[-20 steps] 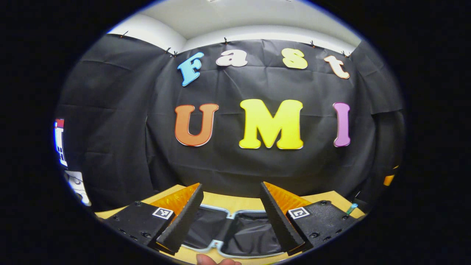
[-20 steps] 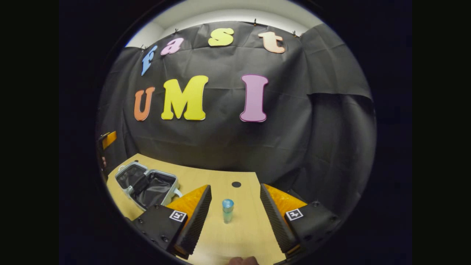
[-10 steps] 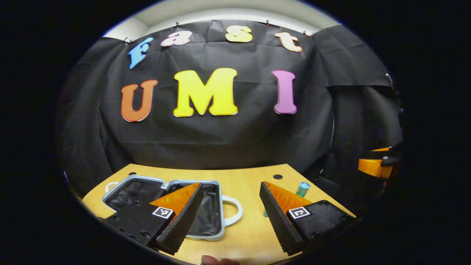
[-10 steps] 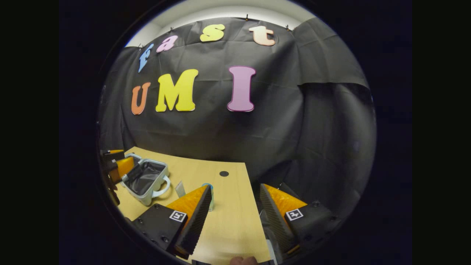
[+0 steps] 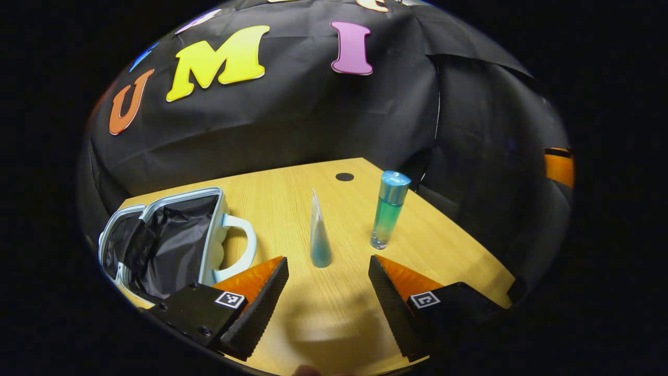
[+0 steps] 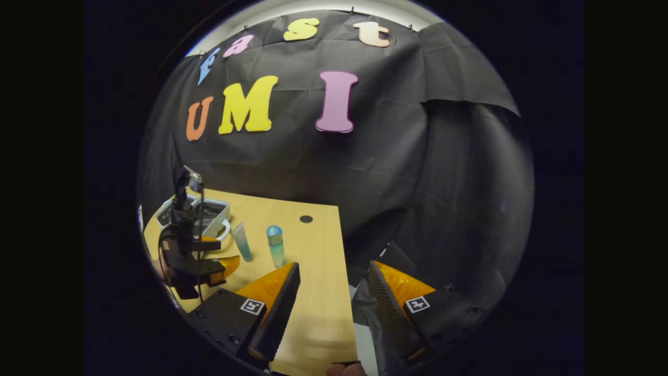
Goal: First open the suitcase, pack the skin care products into it, and then close the suitcase.
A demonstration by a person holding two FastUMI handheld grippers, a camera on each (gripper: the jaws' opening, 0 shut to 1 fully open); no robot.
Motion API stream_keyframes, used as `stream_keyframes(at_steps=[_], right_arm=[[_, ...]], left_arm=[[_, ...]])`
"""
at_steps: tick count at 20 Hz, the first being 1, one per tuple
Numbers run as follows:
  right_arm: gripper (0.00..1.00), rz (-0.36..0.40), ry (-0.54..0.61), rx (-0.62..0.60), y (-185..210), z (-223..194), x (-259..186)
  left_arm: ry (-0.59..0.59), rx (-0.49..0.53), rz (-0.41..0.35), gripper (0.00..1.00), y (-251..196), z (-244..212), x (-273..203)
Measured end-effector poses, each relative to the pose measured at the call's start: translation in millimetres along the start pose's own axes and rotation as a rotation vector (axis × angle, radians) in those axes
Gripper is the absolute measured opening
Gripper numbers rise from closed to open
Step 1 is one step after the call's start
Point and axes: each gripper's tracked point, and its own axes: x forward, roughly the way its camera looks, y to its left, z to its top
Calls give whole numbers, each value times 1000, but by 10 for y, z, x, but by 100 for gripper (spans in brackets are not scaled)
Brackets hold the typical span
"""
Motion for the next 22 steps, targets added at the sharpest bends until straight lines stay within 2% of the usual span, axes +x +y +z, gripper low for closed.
stream_keyframes(at_steps=[4, 5, 8, 10, 11, 12, 14, 15, 16, 17, 19, 21, 22], right_arm=[[77, -39, 42, 4, -216, -149, -45], [77, -49, 47, 7, -256, -159, -58], [78, -67, 52, 21, -302, -170, -76], [79, -69, 61, 23, -303, -207, -59], [78, -70, 63, 25, -304, -206, -59], [78, -69, 62, 29, -293, -209, -45], [78, -63, 61, 26, -273, -205, -58], [79, -58, 59, 21, -260, -199, -50], [79, -50, 56, 17, -236, -205, -36], [79, -38, 51, 15, -200, -204, -13], [79, 10, 39, 4, 19, -258, 194], [79, 81, 30, 8, 305, -271, 406], [79, 115, 30, 21, 433, -291, 511]], left_arm=[[43, -11, 8, 97, 40, -107, 419], [56, -5, -3, 100, 23, -128, 499], [51, -1, 3, 94, 64, -110, 671], [69, -5, 10, 87, 105, -133, 718], [84, -8, 9, 77, 116, -170, 760], [97, -12, 12, 77, 138, -209, 774], [116, -16, 9, 55, 143, -263, 784], [119, -15, 13, 49, 149, -259, 781], [126, -9, 9, 50, 154, -255, 788], [130, -8, 9, 42, 163, -249, 774], [103, -30, 19, 44, 215, -151, 690], [62, -67, 20, 31, 287, 51, 473], [46, -86, 13, 36, 320, 147, 317]])
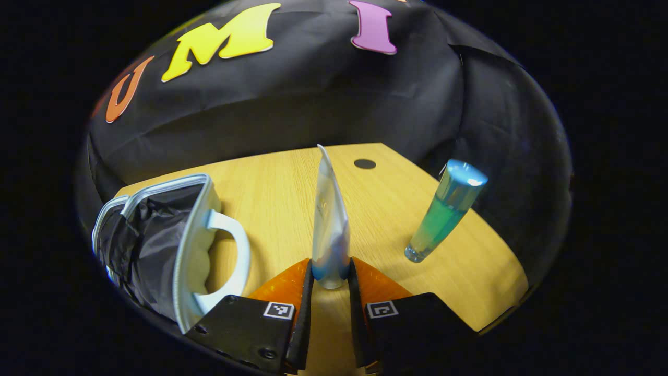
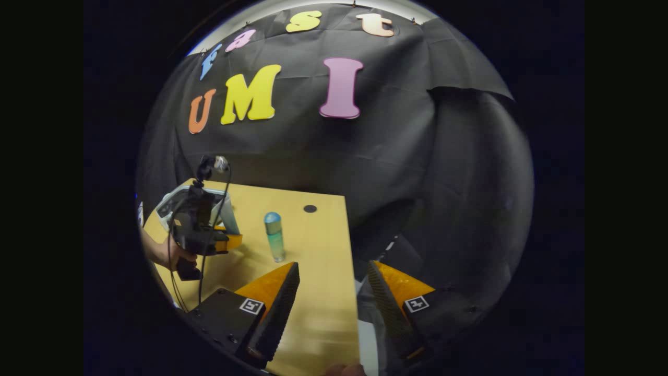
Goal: First open the suitcase, pack the skin care products into it, and then close the suitcase.
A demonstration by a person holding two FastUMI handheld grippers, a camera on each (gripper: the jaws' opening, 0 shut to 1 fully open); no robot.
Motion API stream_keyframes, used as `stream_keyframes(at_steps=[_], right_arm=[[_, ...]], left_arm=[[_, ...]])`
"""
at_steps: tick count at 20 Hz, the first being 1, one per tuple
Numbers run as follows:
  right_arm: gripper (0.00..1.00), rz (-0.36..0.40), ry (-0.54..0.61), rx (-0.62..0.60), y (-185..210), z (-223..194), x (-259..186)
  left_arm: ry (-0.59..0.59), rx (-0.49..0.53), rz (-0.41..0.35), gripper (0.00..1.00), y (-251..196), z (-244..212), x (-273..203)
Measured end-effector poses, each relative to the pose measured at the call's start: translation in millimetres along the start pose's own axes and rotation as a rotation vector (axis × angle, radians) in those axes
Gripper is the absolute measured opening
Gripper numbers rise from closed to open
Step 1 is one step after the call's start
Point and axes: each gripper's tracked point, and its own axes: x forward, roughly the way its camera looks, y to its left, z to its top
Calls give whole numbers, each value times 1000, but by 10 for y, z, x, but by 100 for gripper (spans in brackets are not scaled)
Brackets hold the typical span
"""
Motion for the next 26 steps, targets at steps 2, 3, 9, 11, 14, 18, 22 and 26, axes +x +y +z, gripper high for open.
stream_keyframes(at_steps=[2, 3, 9, 11, 14, 18, 22, 26], right_arm=[[79, 54, 23, 37, 270, -144, 377], [79, 80, 40, 55, 426, -220, 591], [79, 152, 138, 85, 956, -567, 1469], [78, 157, 129, 81, 1039, -518, 1671], [79, 163, 164, 90, 1153, -601, 1883], [68, 154, 180, 79, 1232, -643, 2014], [40, 137, 182, 80, 1220, -609, 2081], [33, 201, 251, 159, 1322, -568, 1880]], left_arm=[[-24, -15, -7, 35, 80, 154, -373], [-25, -18, -4, 35, 137, 189, -556], [-6, -106, 82, 35, 538, 171, -1388], [-2, -143, 125, 35, 696, 131, -1541], [2, -166, 185, 35, 962, 96, -1693], [-5, -237, 239, 35, 1235, 66, -1836], [-4, -290, 251, 35, 1480, 63, -1908], [44, -328, 204, 35, 1769, 25, -1867]])
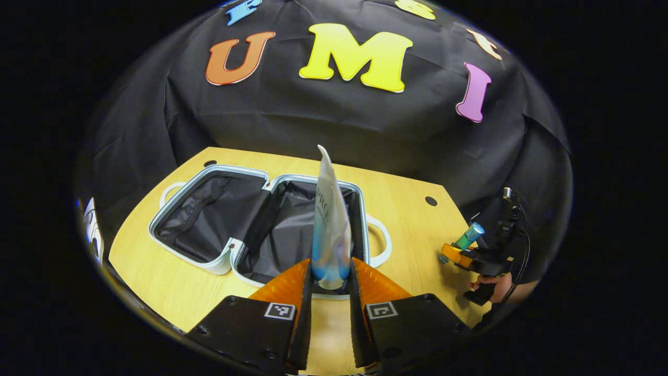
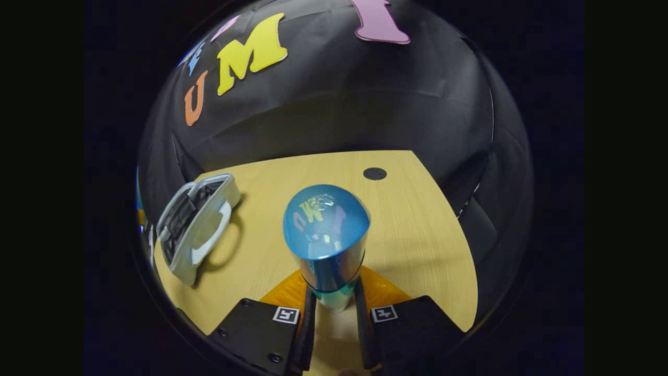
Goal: First open the suitcase, pack the skin care products into it, and then close the suitcase.
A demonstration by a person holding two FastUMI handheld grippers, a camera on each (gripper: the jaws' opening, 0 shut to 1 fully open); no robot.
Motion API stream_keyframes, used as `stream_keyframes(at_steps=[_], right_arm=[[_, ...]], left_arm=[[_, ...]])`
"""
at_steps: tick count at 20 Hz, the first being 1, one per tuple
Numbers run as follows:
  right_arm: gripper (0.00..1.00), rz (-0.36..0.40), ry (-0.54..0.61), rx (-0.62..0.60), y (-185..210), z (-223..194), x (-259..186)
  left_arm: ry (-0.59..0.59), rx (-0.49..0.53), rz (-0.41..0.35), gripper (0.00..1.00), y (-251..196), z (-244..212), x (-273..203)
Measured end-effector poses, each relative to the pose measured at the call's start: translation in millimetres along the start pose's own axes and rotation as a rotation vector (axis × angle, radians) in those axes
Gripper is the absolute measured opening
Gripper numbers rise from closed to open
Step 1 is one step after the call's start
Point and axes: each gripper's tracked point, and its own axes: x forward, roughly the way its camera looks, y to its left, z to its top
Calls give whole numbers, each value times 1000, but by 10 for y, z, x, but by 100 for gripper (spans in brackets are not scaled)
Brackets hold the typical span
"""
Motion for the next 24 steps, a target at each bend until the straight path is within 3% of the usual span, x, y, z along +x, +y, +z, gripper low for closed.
stream_keyframes(at_steps=[6, 11, 14, 16, 17, 18, 20, 24], right_arm=[[31, 155, 46, 95, 412, 95, -856], [31, 220, 99, 146, 685, 77, -1409], [31, 244, 94, 128, 802, 90, -1697], [30, 243, 83, 118, 819, 112, -1840], [31, 244, 84, 133, 830, 121, -1891], [30, 252, 94, 169, 867, 127, -1932], [31, 269, 91, 245, 910, 206, -2010], [30, 255, 72, 264, 863, 270, -2063]], left_arm=[[152, -4, -70, 35, 426, 8, 336], [440, -62, -181, 35, 575, -299, 696], [613, -78, -207, 35, 698, -501, 879], [716, -122, -216, 35, 736, -603, 928], [771, -145, -211, 40, 773, -645, 943], [828, -168, -176, 35, 835, -670, 933], [900, -212, -174, 35, 840, -697, 983], [1009, -222, -161, 35, 860, -761, 986]])
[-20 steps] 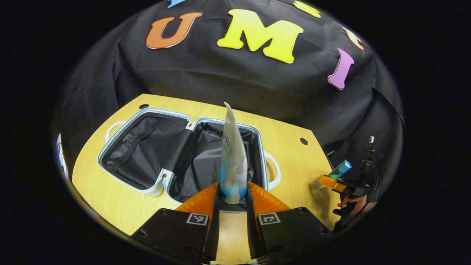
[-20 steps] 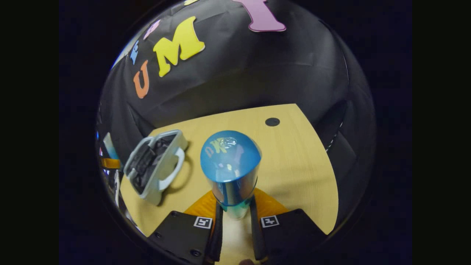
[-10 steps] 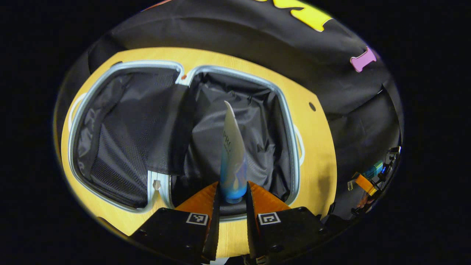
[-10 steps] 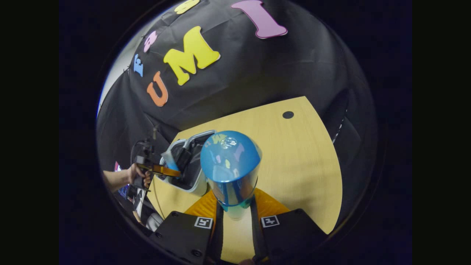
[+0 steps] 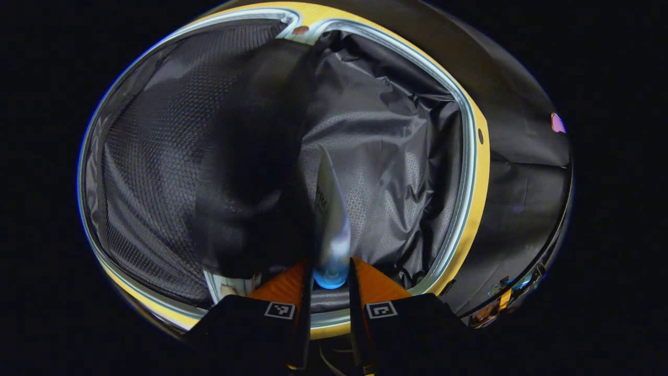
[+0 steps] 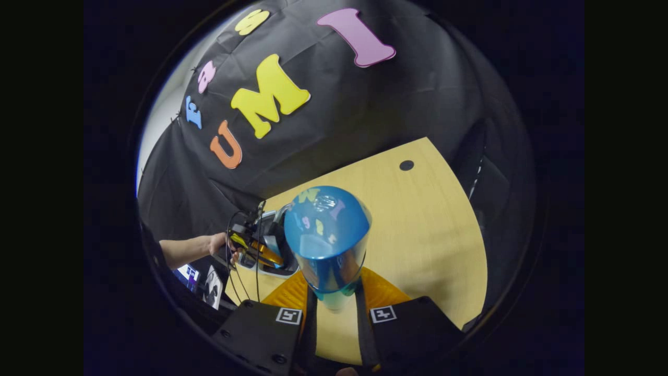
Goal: First open the suitcase, pack the skin care products into it, and then close the suitcase.
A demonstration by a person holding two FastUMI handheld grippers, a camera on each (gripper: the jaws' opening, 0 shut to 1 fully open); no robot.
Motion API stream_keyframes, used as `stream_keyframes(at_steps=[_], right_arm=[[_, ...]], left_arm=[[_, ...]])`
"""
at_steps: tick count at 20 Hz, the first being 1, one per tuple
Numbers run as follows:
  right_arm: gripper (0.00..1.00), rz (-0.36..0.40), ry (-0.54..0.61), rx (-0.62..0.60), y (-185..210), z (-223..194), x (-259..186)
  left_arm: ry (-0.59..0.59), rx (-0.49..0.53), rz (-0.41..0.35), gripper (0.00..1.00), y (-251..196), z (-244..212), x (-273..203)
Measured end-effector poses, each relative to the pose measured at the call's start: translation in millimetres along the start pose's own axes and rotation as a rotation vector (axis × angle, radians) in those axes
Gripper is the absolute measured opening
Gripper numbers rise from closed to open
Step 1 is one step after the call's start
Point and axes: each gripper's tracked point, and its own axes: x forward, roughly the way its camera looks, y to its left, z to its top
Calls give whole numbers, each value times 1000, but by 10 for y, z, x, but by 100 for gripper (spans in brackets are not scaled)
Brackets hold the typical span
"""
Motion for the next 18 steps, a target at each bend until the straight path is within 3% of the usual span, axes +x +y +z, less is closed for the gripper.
stream_keyframes(at_steps=[6, 12, 14, 17, 18], right_arm=[[30, 13, 5, 6, 55, -6, 2], [30, 29, 24, -22, 165, -29, 4], [30, 34, 26, -43, 204, -43, 13], [31, 32, 63, -86, 305, -131, 137], [30, 40, 85, -98, 366, -170, 192]], left_arm=[[148, 49, 95, 36, 64, -130, 45], [149, 44, 111, 42, 59, -117, 42], [131, 44, 80, 49, -46, -109, 31], [78, 93, 74, 78, -135, -80, -70], [41, 117, 85, 82, -140, -85, -135]])
